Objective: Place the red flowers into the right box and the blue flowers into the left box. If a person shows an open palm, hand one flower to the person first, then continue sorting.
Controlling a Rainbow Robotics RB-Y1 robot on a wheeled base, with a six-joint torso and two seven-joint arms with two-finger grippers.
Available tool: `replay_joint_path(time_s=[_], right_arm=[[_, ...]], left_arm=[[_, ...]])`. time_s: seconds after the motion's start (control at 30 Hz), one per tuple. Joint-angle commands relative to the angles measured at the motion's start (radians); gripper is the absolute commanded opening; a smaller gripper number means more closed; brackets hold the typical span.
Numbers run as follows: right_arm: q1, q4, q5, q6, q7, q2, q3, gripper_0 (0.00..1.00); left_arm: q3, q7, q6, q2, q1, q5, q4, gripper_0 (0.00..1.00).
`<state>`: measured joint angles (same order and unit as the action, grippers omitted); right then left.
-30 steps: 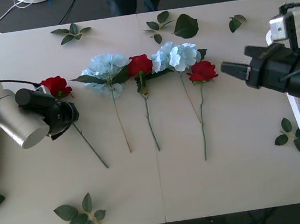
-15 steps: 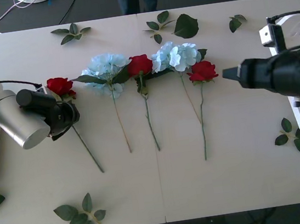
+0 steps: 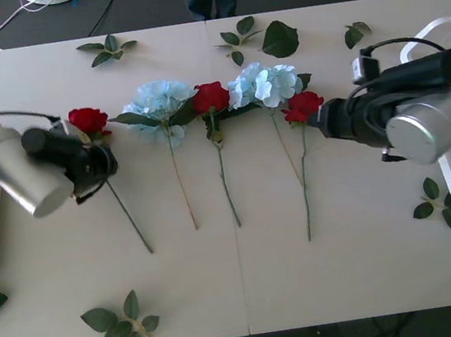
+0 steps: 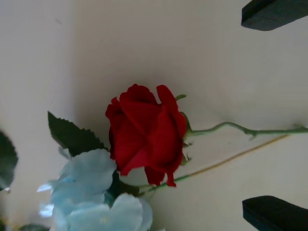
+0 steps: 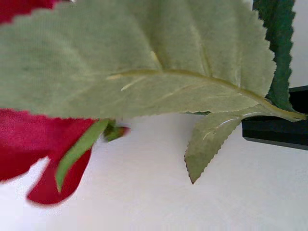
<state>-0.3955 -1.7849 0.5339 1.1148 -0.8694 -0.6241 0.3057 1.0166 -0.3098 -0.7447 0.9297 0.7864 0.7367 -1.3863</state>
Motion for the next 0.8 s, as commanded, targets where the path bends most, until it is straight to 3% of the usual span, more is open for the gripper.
replay_joint_path(time_s=[0.03, 0.4, 0.8], right_arm=[[-0.08, 0.071, -0.018, 0.002, 0.015, 0.049, 0.012, 1.0], [-0.174, 0.242, -0.089, -0.043, 0.026, 0.087, 0.096, 1.0], [-0.195, 0.285, -0.107, -0.069, 0.036, 0.101, 0.145, 1.0]], left_arm=[[-0.239, -0.186, -0.202, -0.006, 0.007, 0.016, -0.126, 0.0], [-0.702, -0.434, -0.633, -0.055, -0.007, 0.208, -0.384, 0.0], [-0.955, -0.776, -0.674, -0.37, -0.009, 0.234, -0.487, 0.0]])
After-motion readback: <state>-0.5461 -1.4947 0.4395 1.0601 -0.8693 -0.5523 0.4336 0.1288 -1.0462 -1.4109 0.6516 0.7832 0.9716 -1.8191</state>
